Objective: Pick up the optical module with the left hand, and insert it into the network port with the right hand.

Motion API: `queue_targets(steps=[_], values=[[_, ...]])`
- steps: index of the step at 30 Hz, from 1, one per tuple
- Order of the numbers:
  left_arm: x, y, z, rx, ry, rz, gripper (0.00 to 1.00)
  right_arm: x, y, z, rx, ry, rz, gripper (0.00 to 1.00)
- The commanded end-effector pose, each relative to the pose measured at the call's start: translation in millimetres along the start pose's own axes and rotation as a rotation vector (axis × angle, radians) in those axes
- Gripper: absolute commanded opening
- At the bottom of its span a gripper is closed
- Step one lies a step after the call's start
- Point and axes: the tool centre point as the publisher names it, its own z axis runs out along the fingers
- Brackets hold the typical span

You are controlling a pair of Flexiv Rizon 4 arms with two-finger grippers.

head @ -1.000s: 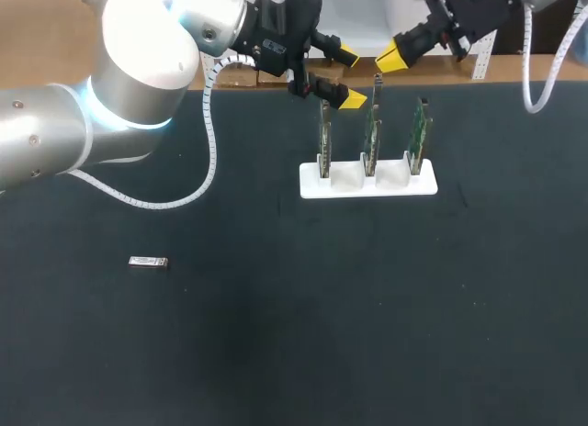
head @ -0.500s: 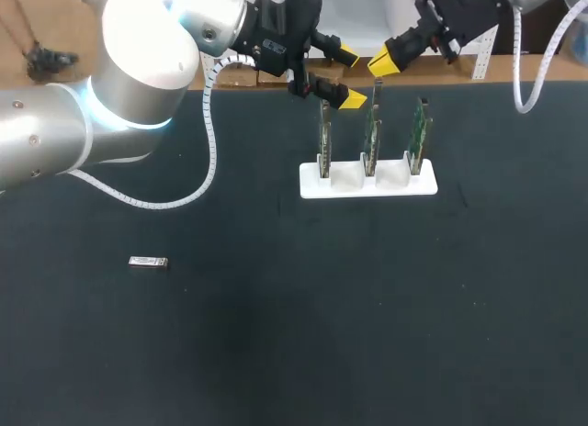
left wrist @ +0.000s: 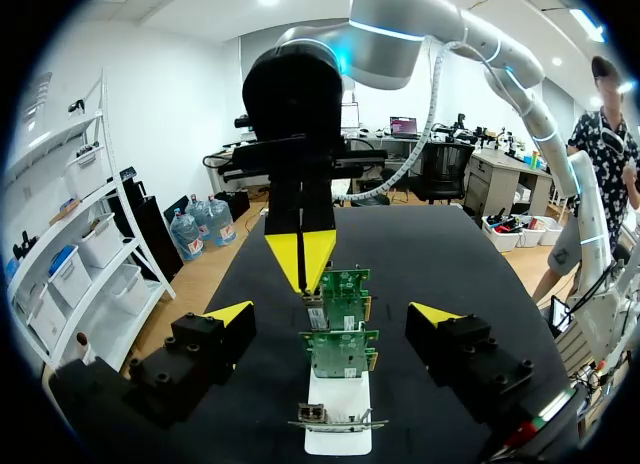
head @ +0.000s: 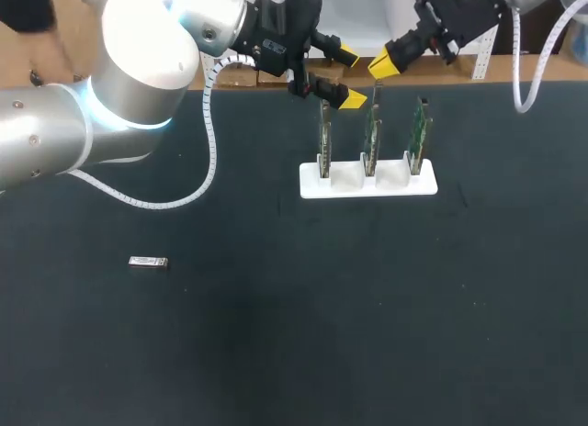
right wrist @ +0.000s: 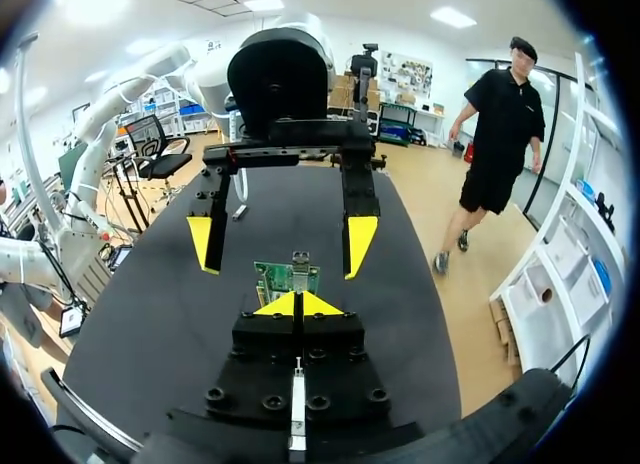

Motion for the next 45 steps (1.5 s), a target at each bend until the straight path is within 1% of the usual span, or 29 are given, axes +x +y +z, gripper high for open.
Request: queue_targets(steps=[1,12,45], values=[[-1.7,1.0,0,0.001,0.009,-0.004,1.0,2,0,1,-0.003,0.003,0.004,0.0],[-1.7,1.0,0,0.001,0.009,-0.004,1.0,13,1,6,-0.007,0.024,0.024,0.0],[-1.7,1.0,0,0.001,0.009,-0.004,1.0,27,9,15,-0.026,0.071,0.039,0.0]])
